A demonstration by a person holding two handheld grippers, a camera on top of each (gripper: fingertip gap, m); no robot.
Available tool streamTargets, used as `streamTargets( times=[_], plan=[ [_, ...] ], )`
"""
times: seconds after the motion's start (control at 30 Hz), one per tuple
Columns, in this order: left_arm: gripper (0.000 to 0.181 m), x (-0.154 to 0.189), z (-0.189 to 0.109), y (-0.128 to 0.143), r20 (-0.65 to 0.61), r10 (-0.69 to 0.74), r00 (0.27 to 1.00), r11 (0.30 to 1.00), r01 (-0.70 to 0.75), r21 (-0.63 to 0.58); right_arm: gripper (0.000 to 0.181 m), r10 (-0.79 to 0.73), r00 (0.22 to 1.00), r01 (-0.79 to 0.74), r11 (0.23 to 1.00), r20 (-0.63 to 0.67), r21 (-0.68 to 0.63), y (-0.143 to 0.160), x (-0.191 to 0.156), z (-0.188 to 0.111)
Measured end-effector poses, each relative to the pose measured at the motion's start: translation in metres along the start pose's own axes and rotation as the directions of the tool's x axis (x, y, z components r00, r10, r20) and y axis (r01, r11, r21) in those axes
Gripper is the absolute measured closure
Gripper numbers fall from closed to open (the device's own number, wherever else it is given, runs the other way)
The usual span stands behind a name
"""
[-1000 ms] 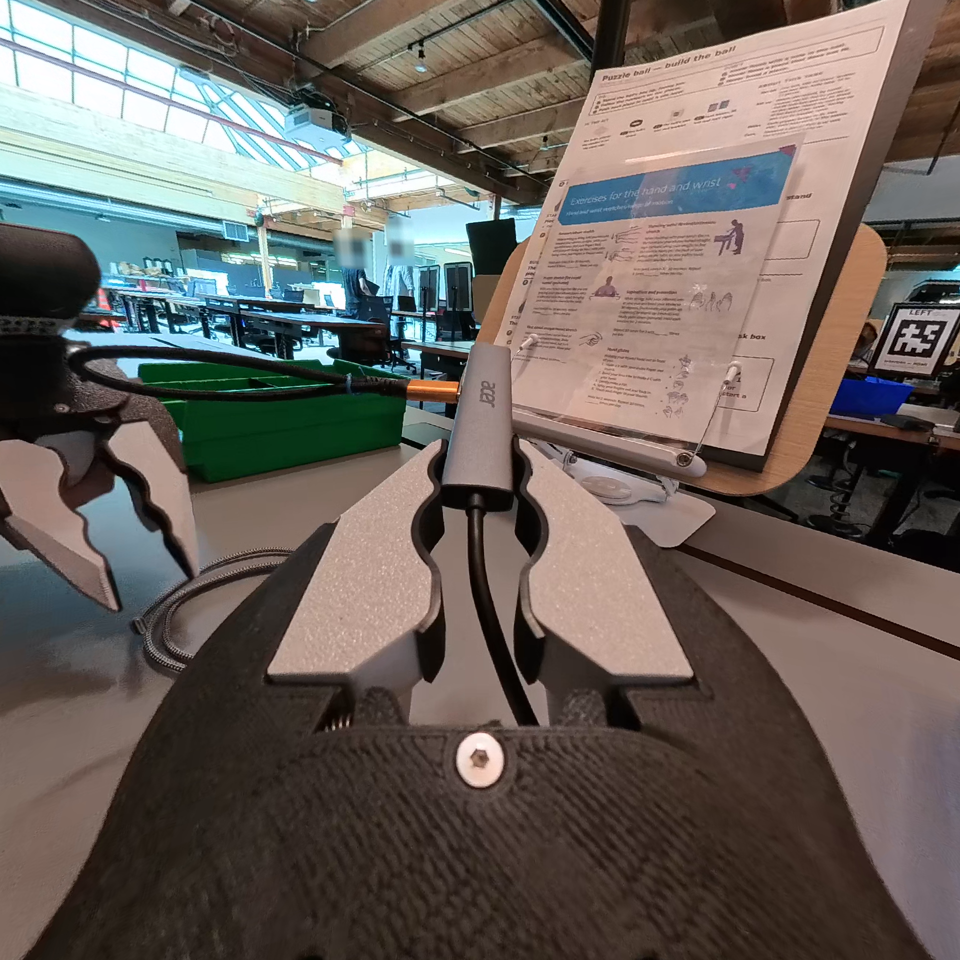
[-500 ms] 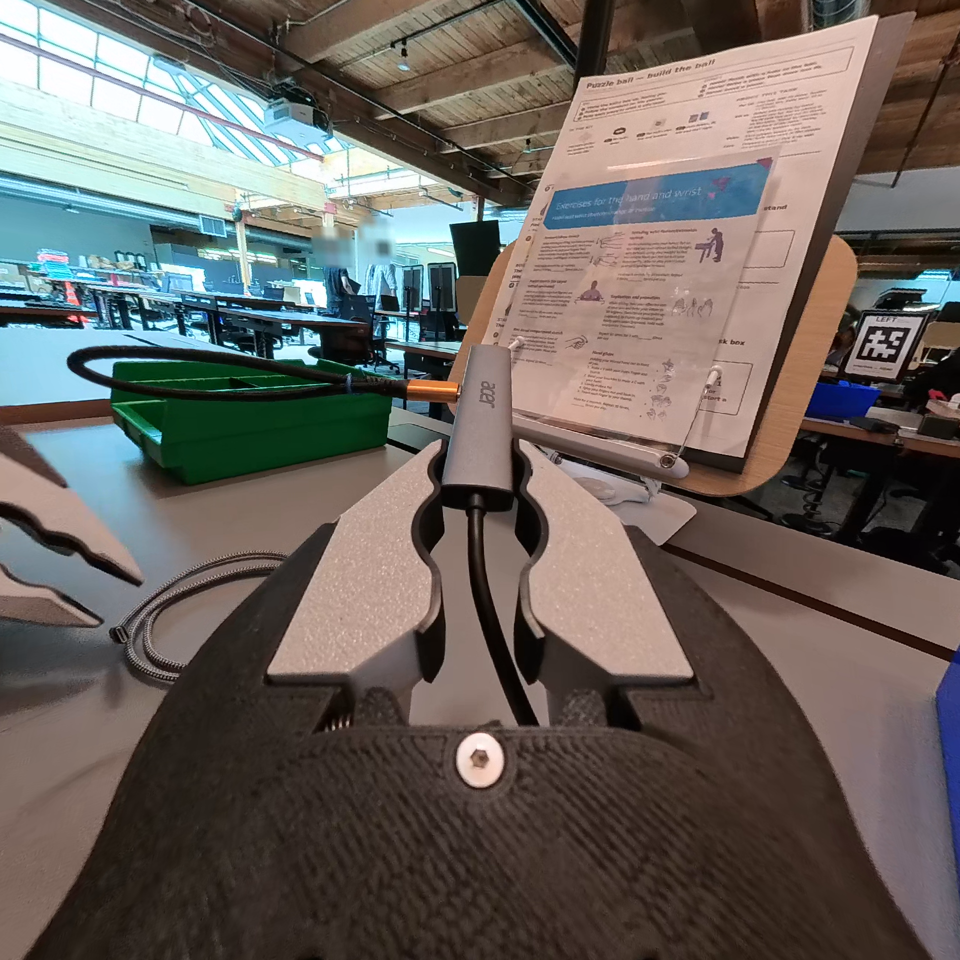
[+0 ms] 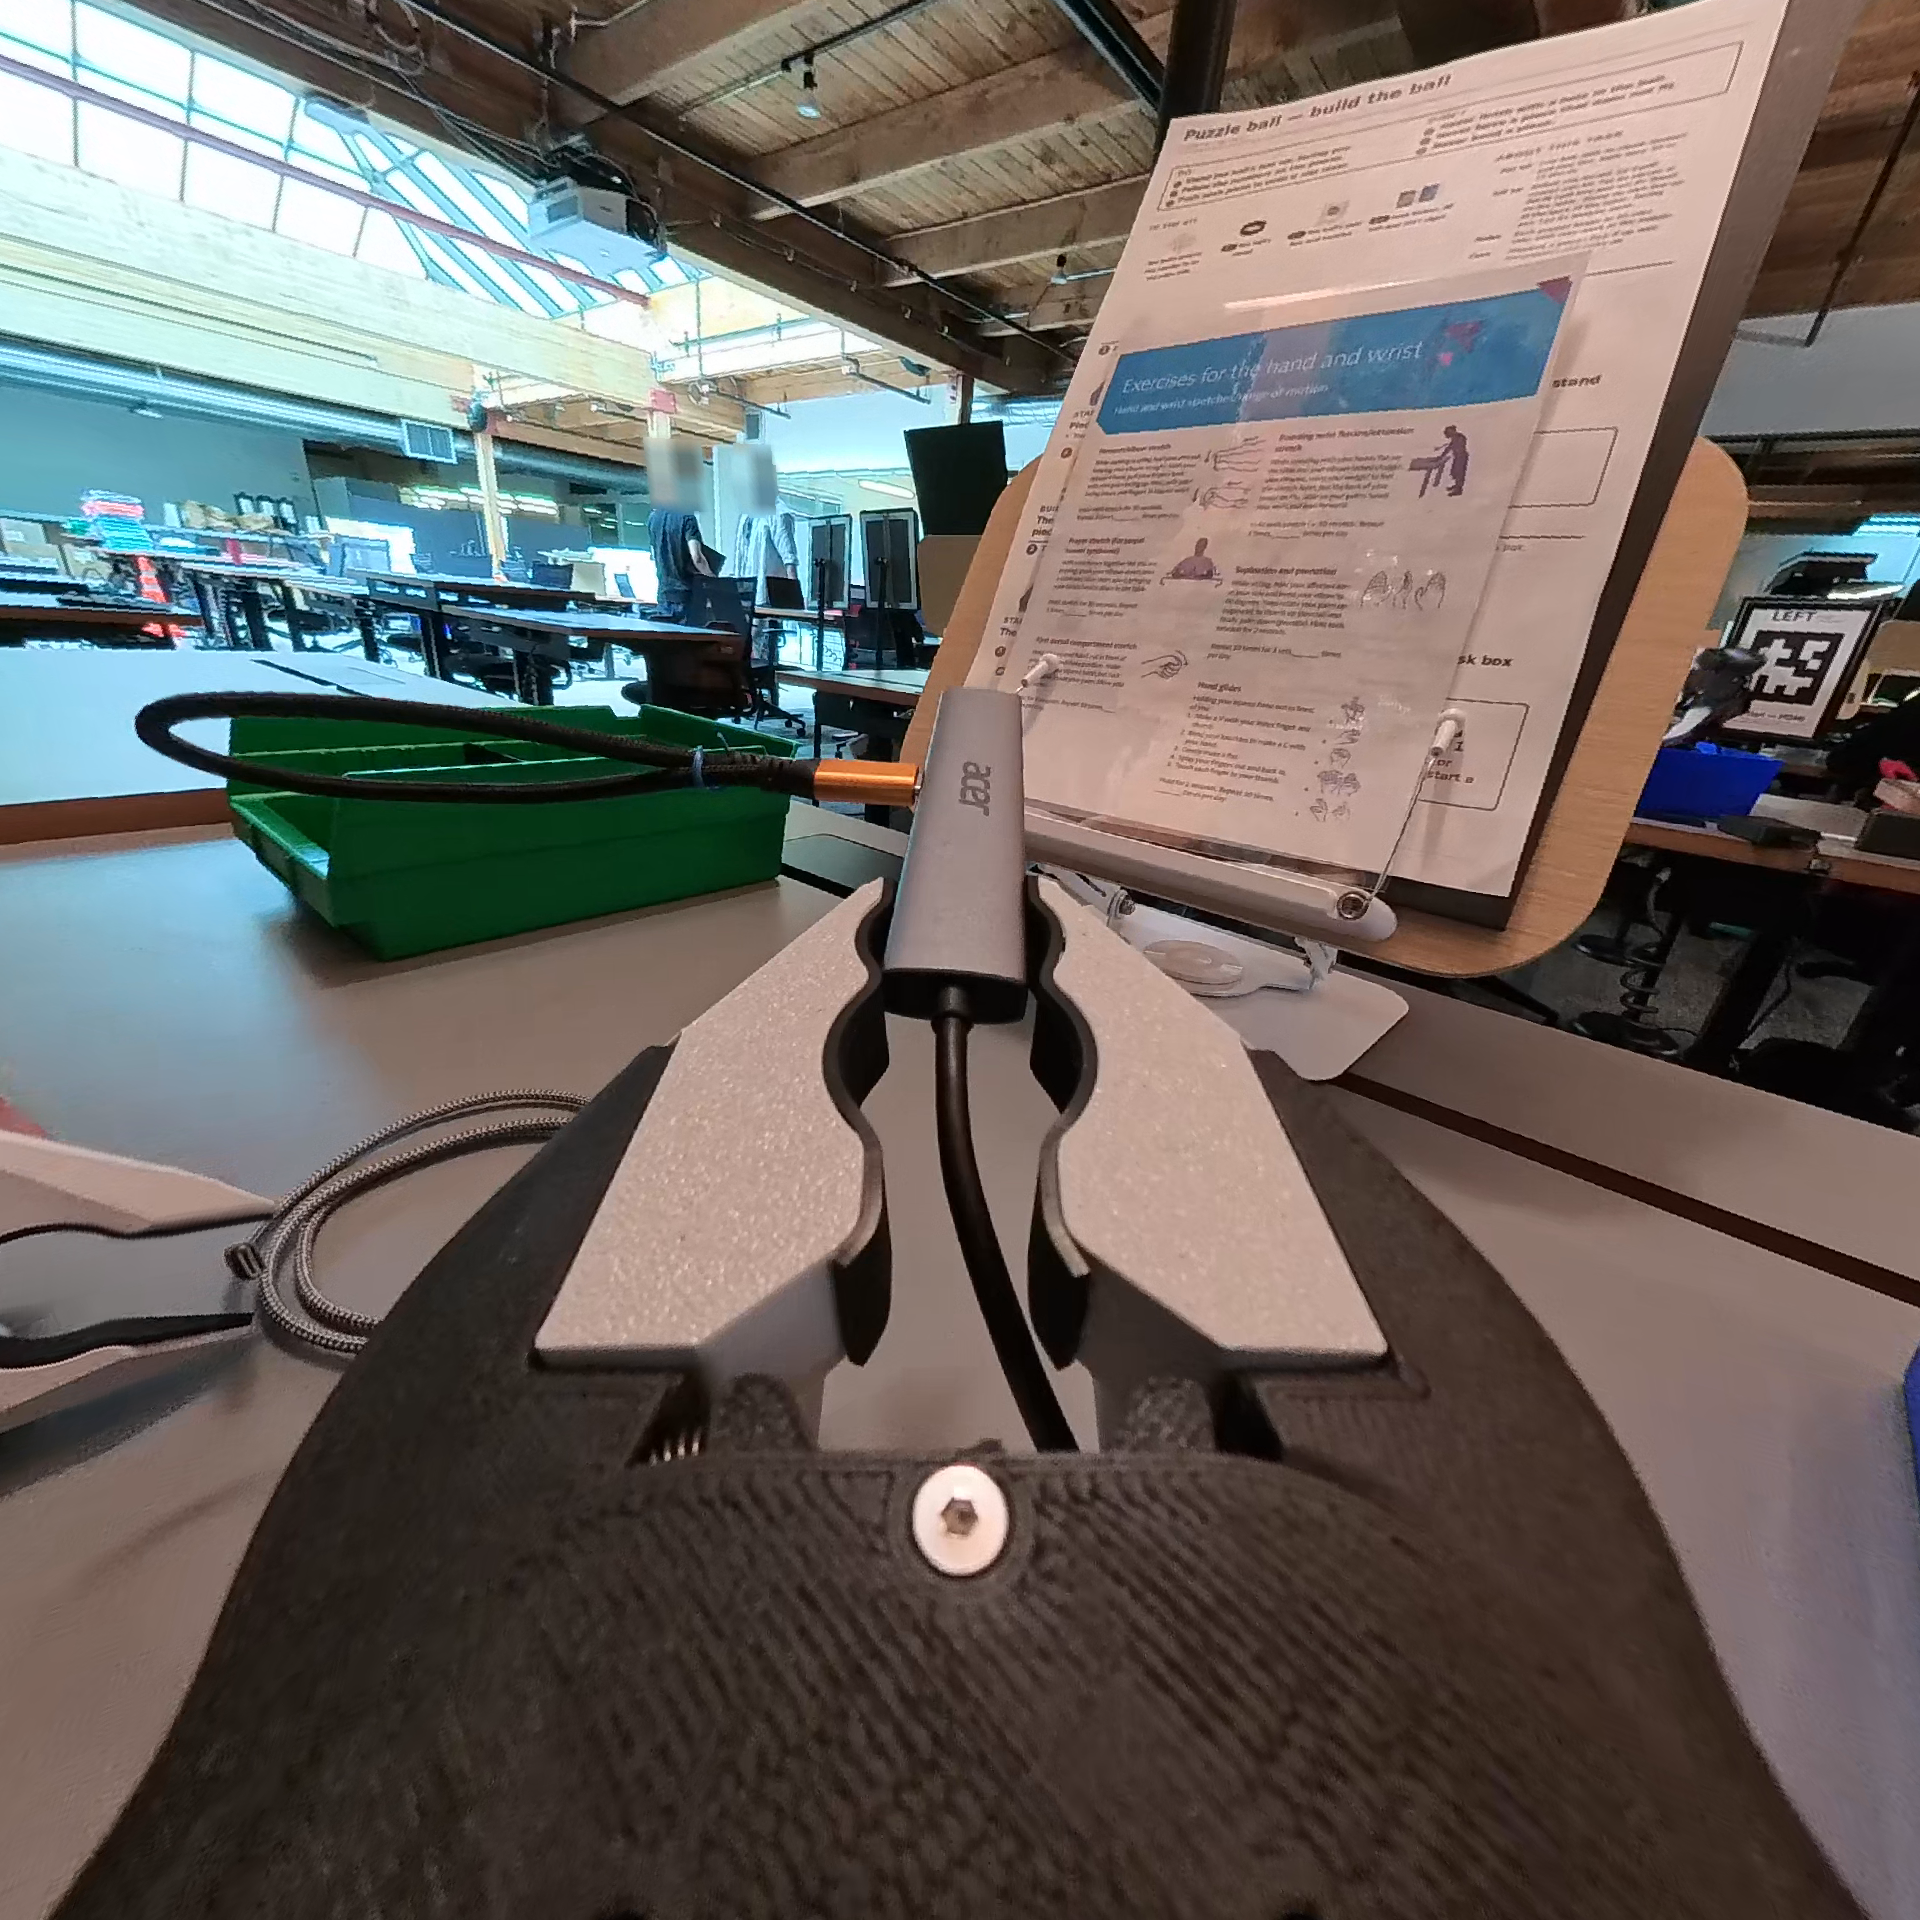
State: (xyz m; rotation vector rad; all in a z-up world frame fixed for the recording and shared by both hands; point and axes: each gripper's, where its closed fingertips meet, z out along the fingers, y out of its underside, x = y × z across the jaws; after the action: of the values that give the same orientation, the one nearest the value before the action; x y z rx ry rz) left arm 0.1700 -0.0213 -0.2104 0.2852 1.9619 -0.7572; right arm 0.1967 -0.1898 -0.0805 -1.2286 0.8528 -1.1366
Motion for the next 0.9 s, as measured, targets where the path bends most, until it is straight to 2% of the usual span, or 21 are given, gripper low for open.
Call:
streamTargets(
  times=[0.17,0.33,0.6,0.63,0.77,0.9],
  plan=[
    [0.159,-0.004,-0.001,0.001,0.09,0.083,0.993,0.995,-0.078,-0.053,0.159,0.001,1.0,-0.001,1.0,-0.002,-0.001,0.001,0.001,0.0],
    [0.162,-0.005,-0.001,0.0,0.081,0.045,0.996,0.998,-0.042,-0.041,0.159,0.002,1.0,-0.002,1.0,0.0,-0.003,0.002,0.0,0.001],
    [0.167,-0.004,0.001,0.005,0.1,0.087,0.991,0.992,-0.077,-0.096,0.159,0.006,1.0,-0.006,1.0,0.001,-0.005,0.003,0.0,0.001],
    [0.173,-0.004,0.002,0.006,0.096,0.084,0.992,0.992,-0.075,-0.099,0.159,0.007,1.0,-0.007,1.0,0.002,-0.005,0.003,0.0,0.001],
    [0.176,-0.008,0.001,0.002,0.096,0.047,0.994,0.997,-0.041,-0.07,0.159,0.004,1.0,-0.003,1.0,0.006,-0.005,0.002,-0.002,0.001],
    [0.177,-0.009,0.002,0.0,0.011,-0.069,0.998,0.997,0.069,-0.023,0.159,-0.006,1.0,0.006,1.0,0.011,-0.007,0.002,-0.004,0.002]
  ],
)
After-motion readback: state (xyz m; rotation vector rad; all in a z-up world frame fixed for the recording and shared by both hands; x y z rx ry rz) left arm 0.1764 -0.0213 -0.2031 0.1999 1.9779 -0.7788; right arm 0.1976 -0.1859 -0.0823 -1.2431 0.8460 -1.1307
